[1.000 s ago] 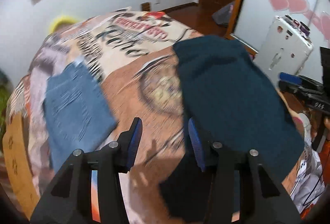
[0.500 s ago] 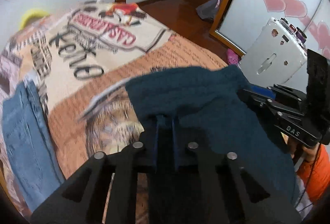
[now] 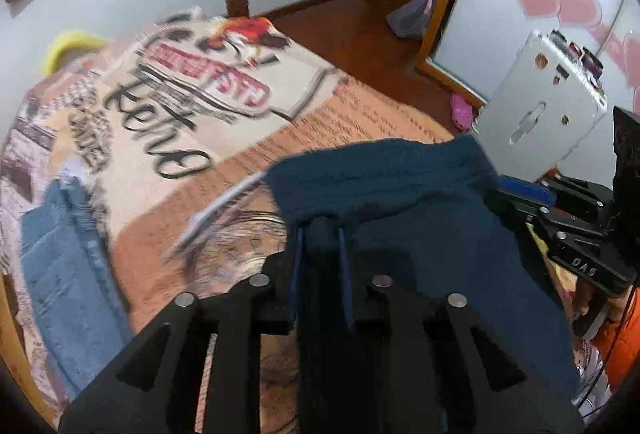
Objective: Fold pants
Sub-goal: 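Grasp the navy sweatpants bundle edge with both grippers side by side, then lift the sweatpants bundle up with both grippers holding its waistband end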
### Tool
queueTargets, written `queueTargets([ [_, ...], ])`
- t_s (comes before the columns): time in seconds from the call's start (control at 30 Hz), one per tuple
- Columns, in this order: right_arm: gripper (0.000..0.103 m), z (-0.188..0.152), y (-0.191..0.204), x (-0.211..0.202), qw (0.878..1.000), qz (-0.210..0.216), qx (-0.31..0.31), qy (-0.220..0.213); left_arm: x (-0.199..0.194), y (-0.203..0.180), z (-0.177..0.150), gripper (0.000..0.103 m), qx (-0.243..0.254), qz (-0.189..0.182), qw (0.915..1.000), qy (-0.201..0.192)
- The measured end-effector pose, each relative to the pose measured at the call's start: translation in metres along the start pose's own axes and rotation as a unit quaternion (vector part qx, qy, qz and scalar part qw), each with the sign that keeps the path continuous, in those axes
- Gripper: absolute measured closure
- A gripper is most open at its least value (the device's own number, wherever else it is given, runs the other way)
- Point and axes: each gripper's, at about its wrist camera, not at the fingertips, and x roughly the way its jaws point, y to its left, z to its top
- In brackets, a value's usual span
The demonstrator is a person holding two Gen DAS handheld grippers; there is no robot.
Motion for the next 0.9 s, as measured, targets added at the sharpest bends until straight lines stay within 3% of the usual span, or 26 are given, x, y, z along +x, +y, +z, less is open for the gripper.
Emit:
queueTargets([
  [0.17,0.063,-0.003,0.008,-0.042,1.0,0.001,-0.012,-0.016,-0.044,0.006,-0.013,0.082,0.004,0.011,0.9997,-0.023],
  [0.37,0.044,-0.02,0.018,-0.061,1.0,0.014,-0.003,-0.014,-0.062,-0.001,-0.045,0.051,0.016,-0.013,0.9998,-0.007],
  [0.5,0.044,-0.039,0.017,-0.051,0.999,0.027,0.018,0.015,-0.049,-0.005,-0.065,0.042,0.012,-0.03,0.9992,0.024],
  [0.63,0.044,-0.056,0.009,-0.032,0.997,0.039,0.052,0.049,-0.027,-0.004,-0.079,0.04,0.008,-0.045,0.997,0.062],
  [0.9,0.038,-0.061,-0.008,-0.004,0.989,0.082,0.102,0.068,0.006,0.01,-0.067,0.035,-0.036,-0.109,0.9882,0.101],
])
